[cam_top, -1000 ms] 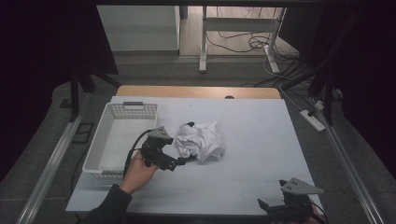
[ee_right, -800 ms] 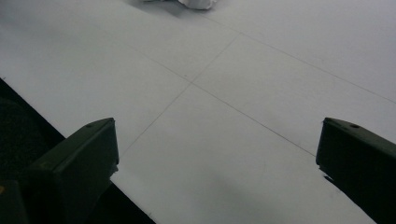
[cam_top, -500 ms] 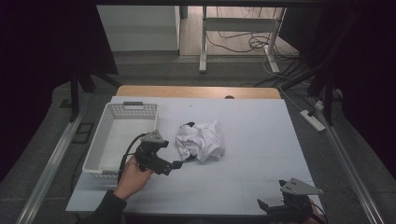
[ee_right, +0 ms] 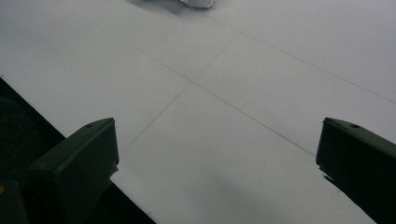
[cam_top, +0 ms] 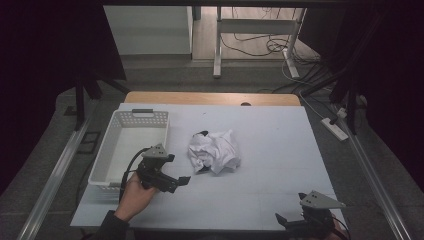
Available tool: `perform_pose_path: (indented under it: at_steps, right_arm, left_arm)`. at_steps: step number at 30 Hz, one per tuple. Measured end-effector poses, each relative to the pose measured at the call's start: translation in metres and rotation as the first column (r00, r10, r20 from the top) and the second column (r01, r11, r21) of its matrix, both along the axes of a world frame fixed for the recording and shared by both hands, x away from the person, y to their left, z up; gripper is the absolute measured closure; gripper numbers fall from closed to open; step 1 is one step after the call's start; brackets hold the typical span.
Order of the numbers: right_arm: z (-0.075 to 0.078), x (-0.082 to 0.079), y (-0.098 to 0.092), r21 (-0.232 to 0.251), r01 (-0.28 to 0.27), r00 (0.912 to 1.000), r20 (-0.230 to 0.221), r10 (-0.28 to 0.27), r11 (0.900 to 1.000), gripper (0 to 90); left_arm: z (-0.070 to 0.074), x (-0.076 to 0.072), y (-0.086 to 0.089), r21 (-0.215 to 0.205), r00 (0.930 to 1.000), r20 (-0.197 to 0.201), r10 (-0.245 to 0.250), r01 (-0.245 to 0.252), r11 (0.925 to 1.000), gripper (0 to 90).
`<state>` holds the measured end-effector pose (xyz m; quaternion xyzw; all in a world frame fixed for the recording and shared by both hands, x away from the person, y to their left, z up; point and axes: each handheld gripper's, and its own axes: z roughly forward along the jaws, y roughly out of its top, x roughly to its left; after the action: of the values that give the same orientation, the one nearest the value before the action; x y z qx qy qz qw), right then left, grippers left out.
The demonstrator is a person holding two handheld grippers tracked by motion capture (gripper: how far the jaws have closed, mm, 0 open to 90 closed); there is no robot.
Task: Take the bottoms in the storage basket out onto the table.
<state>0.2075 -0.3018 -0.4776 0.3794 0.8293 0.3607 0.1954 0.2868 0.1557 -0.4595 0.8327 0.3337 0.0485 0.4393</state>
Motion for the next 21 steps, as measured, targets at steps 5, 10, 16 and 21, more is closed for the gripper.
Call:
perform_pose_path:
  at_steps: [5,10,16,21]
  right_arm:
    - [0.0,0.0,0.0,-0.001,-0.001,1.0,0.001,0.001,1.0,0.0]
    - [0.0,0.0,0.0,0.0,0.0,1.0,0.002,0.0,1.0,0.0]
    - [0.0,0.0,0.0,0.0,0.003,1.0,0.0,-0.003,1.0,0.0]
    - [0.0,0.0,0.0,0.0,0.004,1.0,-0.001,-0.004,1.0,0.0]
  left_arm:
    - [-0.002,-0.004,0.004,0.003,1.0,-0.003,0.009,-0.009,1.0,0.0]
    - [-0.005,-0.008,0.01,-0.002,0.9998,-0.009,0.019,-0.02,0.9998,0.0]
    - [-0.007,-0.013,0.016,-0.008,0.9994,-0.013,0.033,-0.034,0.9994,0.0]
    - [-0.011,-0.017,0.021,-0.009,0.9988,-0.018,0.046,-0.046,0.9989,0.0]
